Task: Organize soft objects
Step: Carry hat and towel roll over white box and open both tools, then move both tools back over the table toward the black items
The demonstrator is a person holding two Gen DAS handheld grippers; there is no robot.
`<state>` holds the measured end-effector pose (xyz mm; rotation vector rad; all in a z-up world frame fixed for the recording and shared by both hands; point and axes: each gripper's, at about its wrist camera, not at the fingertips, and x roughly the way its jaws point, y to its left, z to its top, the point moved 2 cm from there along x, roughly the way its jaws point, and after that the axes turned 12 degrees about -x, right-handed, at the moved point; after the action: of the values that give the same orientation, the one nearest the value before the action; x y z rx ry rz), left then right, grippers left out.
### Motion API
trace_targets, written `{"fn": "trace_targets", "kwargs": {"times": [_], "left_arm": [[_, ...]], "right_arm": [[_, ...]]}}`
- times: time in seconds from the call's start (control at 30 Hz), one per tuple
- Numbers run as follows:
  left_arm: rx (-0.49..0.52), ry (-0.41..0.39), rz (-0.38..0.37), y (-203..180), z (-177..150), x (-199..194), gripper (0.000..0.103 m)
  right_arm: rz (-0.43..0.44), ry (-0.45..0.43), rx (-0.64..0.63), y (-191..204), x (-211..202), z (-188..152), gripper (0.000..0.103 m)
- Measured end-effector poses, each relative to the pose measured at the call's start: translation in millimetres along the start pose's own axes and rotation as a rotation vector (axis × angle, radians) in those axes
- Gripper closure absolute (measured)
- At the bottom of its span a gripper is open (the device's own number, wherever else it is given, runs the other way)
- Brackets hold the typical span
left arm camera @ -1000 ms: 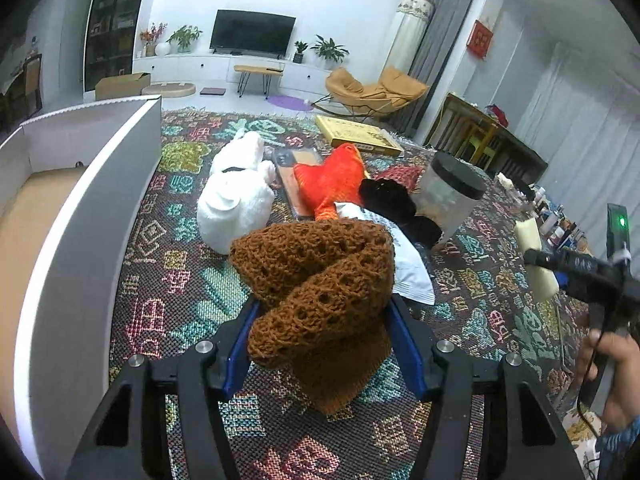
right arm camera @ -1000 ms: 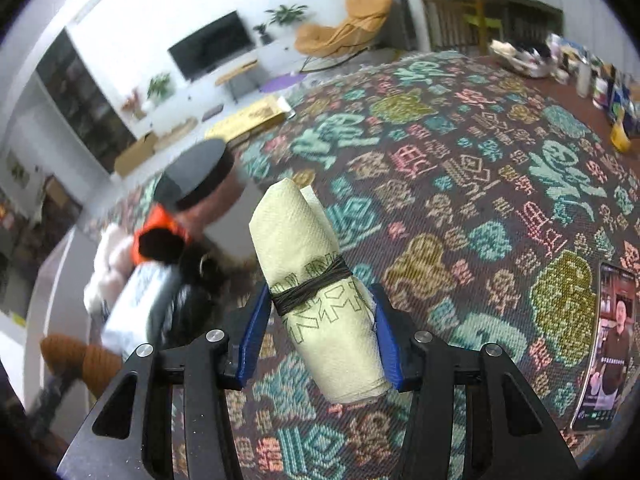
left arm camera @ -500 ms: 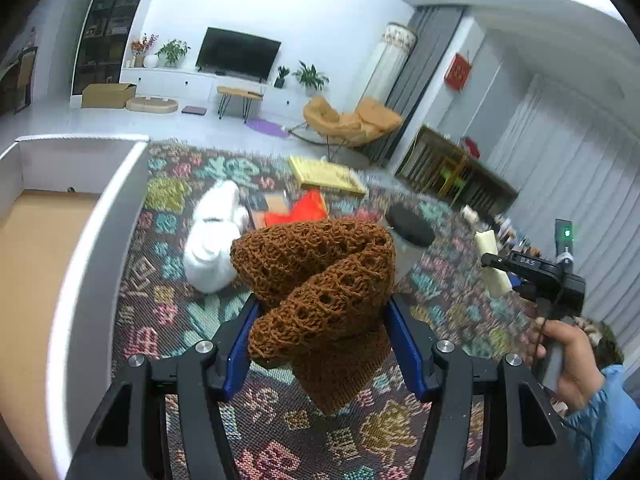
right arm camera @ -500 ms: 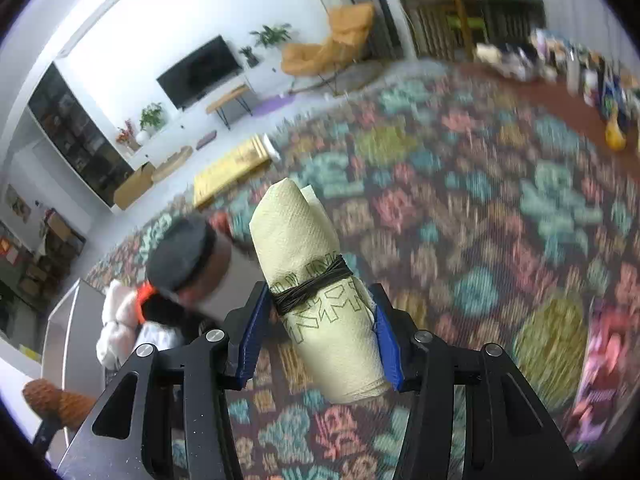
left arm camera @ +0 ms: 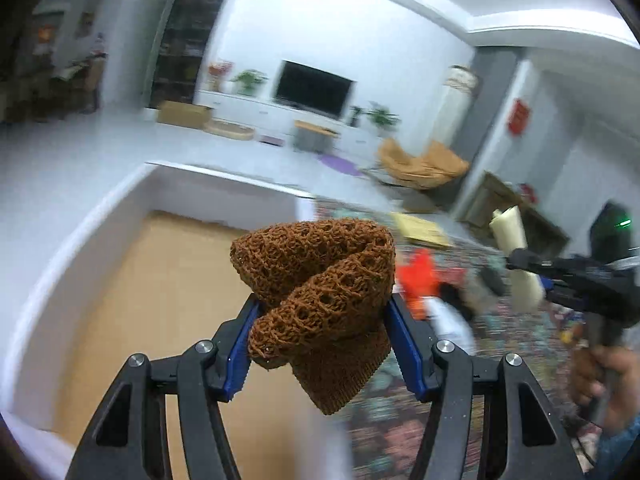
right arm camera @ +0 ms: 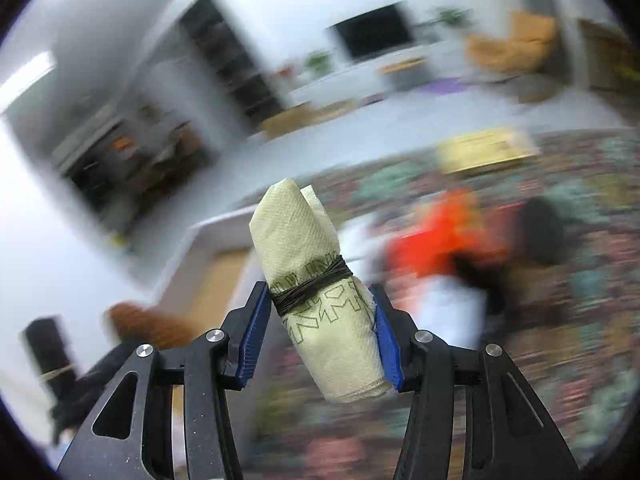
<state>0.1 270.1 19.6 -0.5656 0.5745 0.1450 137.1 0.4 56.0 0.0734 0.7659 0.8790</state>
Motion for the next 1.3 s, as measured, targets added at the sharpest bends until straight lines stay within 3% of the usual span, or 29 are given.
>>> {"fn": "trace_targets", "kwargs": {"times": [0.1,0.17,0.27,0.33,0.4,0.5,0.6,0.73,0.8,0.87,1.0,1.1,1.3], "left_arm": [[-0.003,-0.011,0.14,38.8,2.7,-11.9,0.031],[-0.014,-0.023,0.252,63.9,3.2,-15.5,0.003],[-0.045,-0.056,0.332,86.6,-0.1,-19.7,0.002],[-0.074,-0.069,0.347,95.6,-1.5,-21.5,0.002],[-0.099,-0.079,0.318,92.8,-6.0,-19.8,0.002],[-0.102,-0.062,0.219,66.8,-15.8,-12.2,0.002],[-0.055,-0.023,0.077,13.2,-33.5,2.0,0.002],[0.08,0.129,-0.128,-86.9,-84.6,38.3,0.001],[0.165,0.22,-0.179,-127.2,-120.9,62.4,0.001],[0.228,0.283,-0.18,-151.4,-153.0,87.8,0.001],[0.283,0.386,-0.073,-167.2,-204.1,154.1,0.001],[0.282,0.368,0.031,-152.7,-207.2,188.6,0.002],[0.32,0.325,0.125,-138.2,-200.1,228.7,0.001]], "right_arm": [[0.122,0.058,-0.007,59.7,43.5,-7.6,0.045],[0.179,0.107,0.002,80.9,70.6,-13.3,0.017],[0.242,0.204,0.058,88.1,98.6,-23.7,0.018],[0.247,0.197,0.079,77.2,95.7,-30.6,0.018],[0.164,0.166,0.058,60.7,85.4,-39.5,0.018],[-0.032,0.139,-0.006,18.0,67.6,-64.8,0.018],[-0.327,0.175,0.005,-50.9,54.7,-131.7,0.018],[-0.583,0.243,0.088,-129.3,35.6,-198.0,0.018],[-0.673,0.229,0.113,-153.5,24.1,-214.0,0.018],[-0.727,0.18,0.137,-170.4,12.8,-226.5,0.019],[-0.736,0.107,0.175,-180.2,1.1,-232.3,0.019],[-0.733,0.098,0.187,-181.0,-11.5,-233.0,0.019],[-0.777,0.145,0.145,-159.7,-12.6,-222.6,0.016]]}}
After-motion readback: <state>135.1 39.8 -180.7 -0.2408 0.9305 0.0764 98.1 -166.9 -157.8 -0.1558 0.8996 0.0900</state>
